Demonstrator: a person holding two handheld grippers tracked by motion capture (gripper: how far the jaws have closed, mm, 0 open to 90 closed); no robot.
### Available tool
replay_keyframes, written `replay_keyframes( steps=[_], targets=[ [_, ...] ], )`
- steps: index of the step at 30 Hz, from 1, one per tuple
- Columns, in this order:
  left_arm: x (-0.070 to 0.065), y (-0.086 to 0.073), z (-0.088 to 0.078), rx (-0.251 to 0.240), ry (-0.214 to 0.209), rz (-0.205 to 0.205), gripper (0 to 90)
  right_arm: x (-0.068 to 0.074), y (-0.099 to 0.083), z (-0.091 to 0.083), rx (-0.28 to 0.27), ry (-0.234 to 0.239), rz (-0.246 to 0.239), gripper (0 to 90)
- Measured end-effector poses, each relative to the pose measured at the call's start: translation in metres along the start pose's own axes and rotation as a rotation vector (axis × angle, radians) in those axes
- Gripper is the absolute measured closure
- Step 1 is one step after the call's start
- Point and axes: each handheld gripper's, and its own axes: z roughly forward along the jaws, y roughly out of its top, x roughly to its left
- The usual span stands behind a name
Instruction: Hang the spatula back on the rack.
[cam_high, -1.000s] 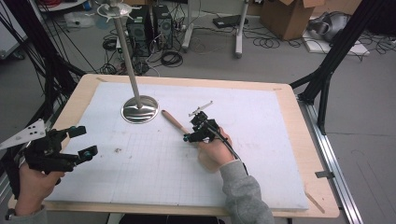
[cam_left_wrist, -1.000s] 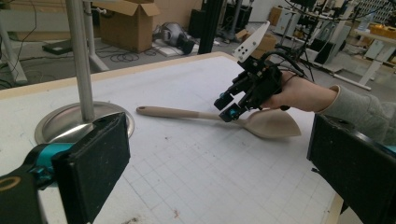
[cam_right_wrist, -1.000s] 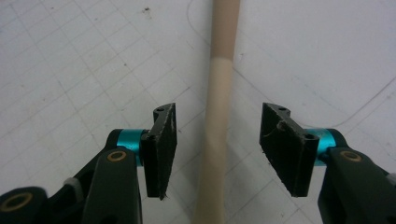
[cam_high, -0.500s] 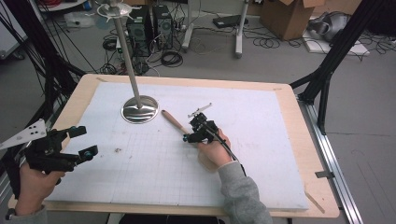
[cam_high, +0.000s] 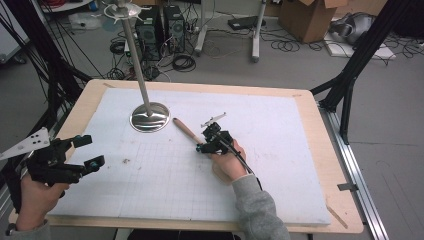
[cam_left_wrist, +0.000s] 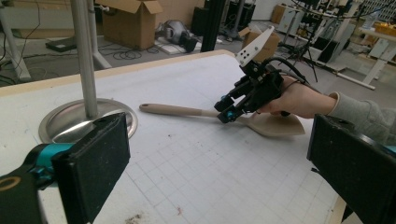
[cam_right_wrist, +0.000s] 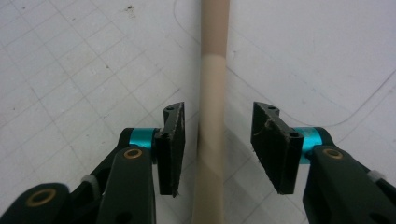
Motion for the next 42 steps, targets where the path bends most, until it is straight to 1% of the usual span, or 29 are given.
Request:
replay_keyframes(
  steps=[6,7,9,12,15,16,17,19,20,22,23,25,27,32,33,36,39,42],
  targets=[
    [0.0,0.0,0.0,0.001,0.0,0.0,6.4,0.0,-0.001,0.002,0.013,-0.006,0.001,58.7],
    [0.0,0.0,0.0,0.001,-0.006,0.001,6.4,0.0,-0.001,0.002,0.017,-0.009,0.011,60.9],
    [0.0,0.0,0.0,0.001,-0.013,0.001,6.4,0.0,-0.002,0.002,0.015,-0.013,0.016,62.3],
    [0.0,0.0,0.001,0.004,-0.012,0.003,6.4,0.001,-0.003,0.002,0.019,-0.021,0.012,63.4],
    [0.0,-0.001,0.001,0.008,-0.008,0.003,6.4,0.004,-0.002,0.002,0.023,-0.042,-0.004,63.9],
    [0.0,-0.001,0.001,0.008,-0.008,0.003,6.3,0.004,-0.002,0.002,0.023,-0.042,-0.004,63.9],
    [0.0,-0.001,0.001,0.006,-0.007,0.002,6.4,0.006,-0.003,0.002,0.026,-0.053,-0.017,66.3],
    [0.0,-0.001,0.001,0.007,-0.007,0.001,6.4,0.008,-0.004,0.002,0.02,-0.052,-0.029,70.7],
    [0.0,-0.001,0.001,0.008,-0.006,0.001,6.3,0.009,-0.005,0.001,0.016,-0.046,-0.038,75.4],
    [0.001,-0.001,0.001,0.01,-0.006,0.0,6.4,0.011,-0.005,0.001,0.011,-0.056,-0.058,75.7],
    [0.001,-0.001,0.002,0.011,-0.006,0.0,6.4,0.011,-0.005,0.001,0.012,-0.058,-0.055,76.1],
    [0.001,-0.002,0.002,0.012,-0.005,0.0,6.3,0.011,-0.005,0.001,0.011,-0.051,-0.04,77.0],
    [0.001,-0.002,0.002,0.012,-0.005,0.0,6.4,0.009,-0.005,0.001,0.012,-0.032,-0.027,78.0],
    [0.002,-0.002,0.003,0.014,-0.004,-0.003,6.4,0.008,-0.005,0.0,0.013,-0.017,-0.019,78.1],
    [0.002,-0.002,0.003,0.016,-0.004,-0.003,6.3,0.007,-0.005,-0.001,0.017,-0.01,-0.005,78.2],
    [0.002,-0.003,0.003,0.018,-0.006,-0.004,6.4,0.005,-0.006,-0.003,0.016,-0.002,-0.002,78.3],
    [0.002,-0.003,0.004,0.018,-0.005,-0.005,6.4,0.004,-0.006,-0.005,0.01,0.0,0.003,78.3],
    [0.002,-0.003,0.004,0.017,-0.005,-0.006,6.4,0.002,-0.005,-0.01,-0.01,0.012,0.01,78.3]
  ],
)
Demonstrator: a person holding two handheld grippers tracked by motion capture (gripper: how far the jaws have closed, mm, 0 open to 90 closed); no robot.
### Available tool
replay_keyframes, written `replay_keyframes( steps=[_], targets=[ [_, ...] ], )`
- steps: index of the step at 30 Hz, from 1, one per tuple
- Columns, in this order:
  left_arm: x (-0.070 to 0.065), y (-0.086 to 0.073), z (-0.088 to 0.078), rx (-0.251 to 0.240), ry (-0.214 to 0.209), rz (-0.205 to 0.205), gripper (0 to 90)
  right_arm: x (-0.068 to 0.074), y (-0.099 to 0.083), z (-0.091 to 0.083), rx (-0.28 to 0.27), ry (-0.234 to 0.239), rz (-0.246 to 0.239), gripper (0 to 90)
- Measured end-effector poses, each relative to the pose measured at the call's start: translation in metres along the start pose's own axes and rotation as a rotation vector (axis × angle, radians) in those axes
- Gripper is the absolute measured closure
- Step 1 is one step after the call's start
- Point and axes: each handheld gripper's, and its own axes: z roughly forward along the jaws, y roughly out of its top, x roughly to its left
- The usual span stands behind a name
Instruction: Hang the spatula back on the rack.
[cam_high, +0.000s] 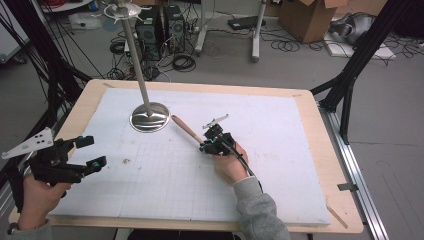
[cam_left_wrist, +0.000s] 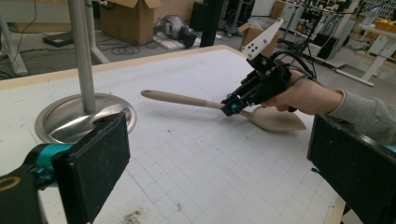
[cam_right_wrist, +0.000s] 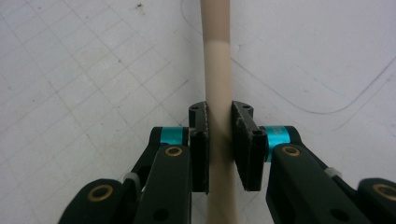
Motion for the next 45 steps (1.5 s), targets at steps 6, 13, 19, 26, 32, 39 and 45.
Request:
replay_keyframes(
  steps=[6,13,19,26,32,39,45],
  targets=[
    [0.0,0.0,0.001,0.008,0.0,0.001,6.4,-0.001,0.0,-0.006,-0.023,0.0,0.009,78.4],
    [0.001,0.0,0.0,0.005,0.001,0.0,6.4,-0.001,0.001,-0.014,-0.054,0.007,0.005,78.4],
    [0.0,0.0,0.001,0.007,0.002,0.0,6.4,-0.001,0.002,-0.022,-0.091,0.017,0.001,78.4],
    [0.0,-0.001,0.001,0.006,0.003,-0.002,6.4,-0.002,0.002,-0.032,-0.126,0.022,0.014,78.4],
    [0.001,-0.001,0.001,0.005,0.003,-0.003,6.4,-0.002,0.004,-0.039,-0.152,0.026,0.011,78.5],
    [0.001,0.0,-0.001,0.004,0.004,-0.002,6.4,0.002,0.011,-0.052,-0.203,0.027,-0.01,78.5],
    [0.001,-0.001,0.0,0.007,0.003,-0.002,6.4,0.005,0.015,-0.062,-0.233,0.027,-0.019,78.6]
  ],
)
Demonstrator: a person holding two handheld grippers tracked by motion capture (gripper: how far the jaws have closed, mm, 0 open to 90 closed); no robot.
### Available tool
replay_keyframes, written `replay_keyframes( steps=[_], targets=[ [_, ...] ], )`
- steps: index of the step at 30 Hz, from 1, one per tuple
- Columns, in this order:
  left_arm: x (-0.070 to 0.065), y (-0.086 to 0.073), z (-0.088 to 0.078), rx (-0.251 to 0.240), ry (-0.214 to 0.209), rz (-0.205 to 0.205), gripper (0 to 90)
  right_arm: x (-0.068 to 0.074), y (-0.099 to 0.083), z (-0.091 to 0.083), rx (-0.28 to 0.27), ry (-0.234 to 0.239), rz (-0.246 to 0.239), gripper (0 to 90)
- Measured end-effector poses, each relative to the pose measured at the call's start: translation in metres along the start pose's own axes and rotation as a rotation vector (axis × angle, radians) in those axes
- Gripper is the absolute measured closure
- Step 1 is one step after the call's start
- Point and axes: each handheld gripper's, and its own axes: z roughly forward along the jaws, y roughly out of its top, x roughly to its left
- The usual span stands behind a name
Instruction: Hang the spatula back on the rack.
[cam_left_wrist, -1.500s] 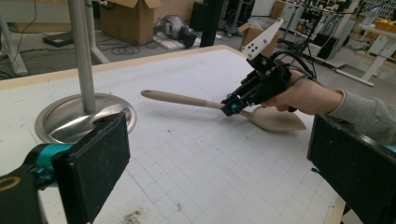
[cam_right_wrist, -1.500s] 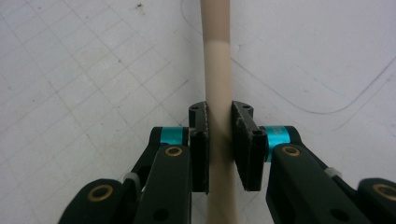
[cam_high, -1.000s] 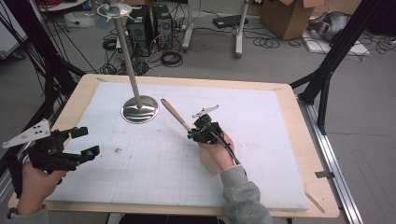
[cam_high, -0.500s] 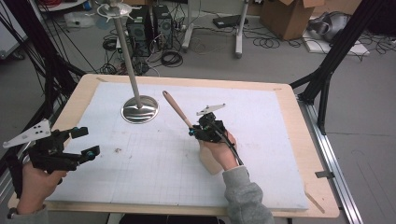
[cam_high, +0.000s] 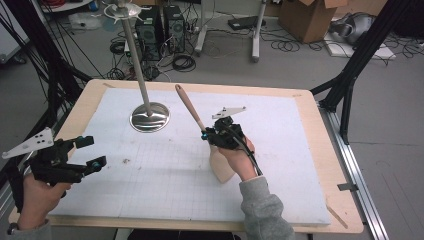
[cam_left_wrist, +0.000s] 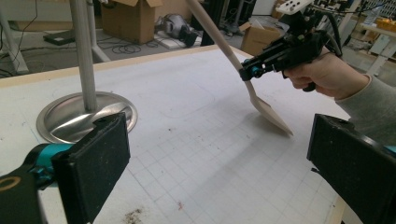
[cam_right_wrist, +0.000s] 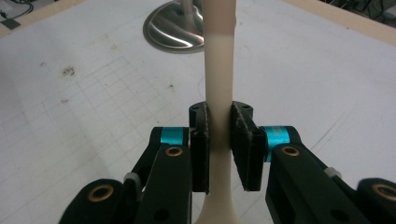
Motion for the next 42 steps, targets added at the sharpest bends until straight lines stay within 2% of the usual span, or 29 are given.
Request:
replay_keyframes(
  steps=[18,21,27,31,42],
  targets=[
    [0.0,0.0,-0.002,-0.007,0.0,-0.004,6.4,0.006,0.023,-0.018,-0.061,0.0,-0.034,78.6],
    [0.0,0.0,-0.001,-0.008,-0.001,-0.006,6.4,0.006,0.027,-0.02,-0.078,-0.004,-0.026,78.6],
    [-0.001,0.0,-0.001,-0.004,-0.002,-0.003,6.4,0.005,0.035,-0.022,-0.081,0.001,-0.031,78.7],
    [-0.001,0.0,-0.002,-0.012,-0.001,-0.002,6.4,0.005,0.047,-0.025,-0.093,0.019,-0.041,78.7],
    [0.0,0.001,-0.004,-0.013,-0.003,-0.004,6.3,0.005,0.068,-0.026,-0.102,0.016,-0.045,78.6]
  ],
)
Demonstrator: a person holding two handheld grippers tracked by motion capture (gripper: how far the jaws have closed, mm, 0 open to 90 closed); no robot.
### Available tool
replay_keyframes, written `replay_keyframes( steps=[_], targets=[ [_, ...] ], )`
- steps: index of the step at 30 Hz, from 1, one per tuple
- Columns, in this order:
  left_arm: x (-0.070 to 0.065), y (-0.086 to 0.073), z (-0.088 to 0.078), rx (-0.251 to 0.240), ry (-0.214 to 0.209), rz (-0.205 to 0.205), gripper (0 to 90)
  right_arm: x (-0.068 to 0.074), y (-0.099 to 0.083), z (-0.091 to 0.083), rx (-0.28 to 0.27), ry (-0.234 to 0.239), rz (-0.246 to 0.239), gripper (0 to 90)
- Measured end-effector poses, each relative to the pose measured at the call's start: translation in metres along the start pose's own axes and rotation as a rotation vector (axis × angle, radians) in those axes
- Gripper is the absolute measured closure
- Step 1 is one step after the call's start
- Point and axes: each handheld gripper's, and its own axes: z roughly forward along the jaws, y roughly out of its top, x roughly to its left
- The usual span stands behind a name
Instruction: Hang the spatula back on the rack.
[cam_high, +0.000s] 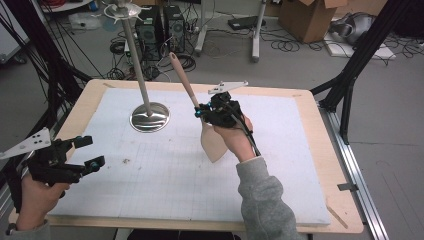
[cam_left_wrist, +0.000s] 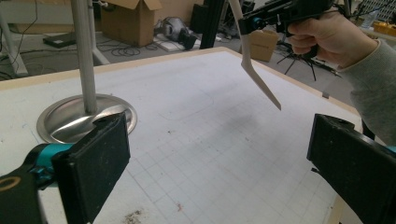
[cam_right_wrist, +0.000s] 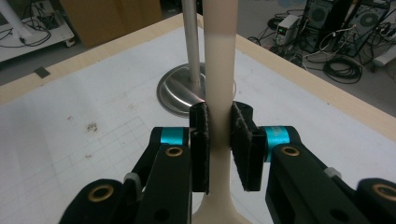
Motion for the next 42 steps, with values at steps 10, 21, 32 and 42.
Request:
replay_keyframes(
  steps=[10,21,32,42],
  targets=[
    [0.001,0.001,-0.004,-0.019,0.004,0.002,6.4,0.004,0.02,-0.002,-0.011,-0.008,-0.022,78.6],
    [0.001,0.002,-0.005,-0.025,0.001,-0.001,6.3,0.007,0.038,-0.003,-0.02,-0.021,-0.03,78.6],
    [0.001,0.001,-0.006,-0.021,0.0,-0.002,6.4,0.009,0.055,-0.002,-0.041,-0.016,-0.024,78.6],
    [0.001,0.0,-0.008,-0.023,0.002,-0.008,6.4,0.012,0.068,-0.001,-0.06,-0.001,-0.028,78.6]
  ],
)
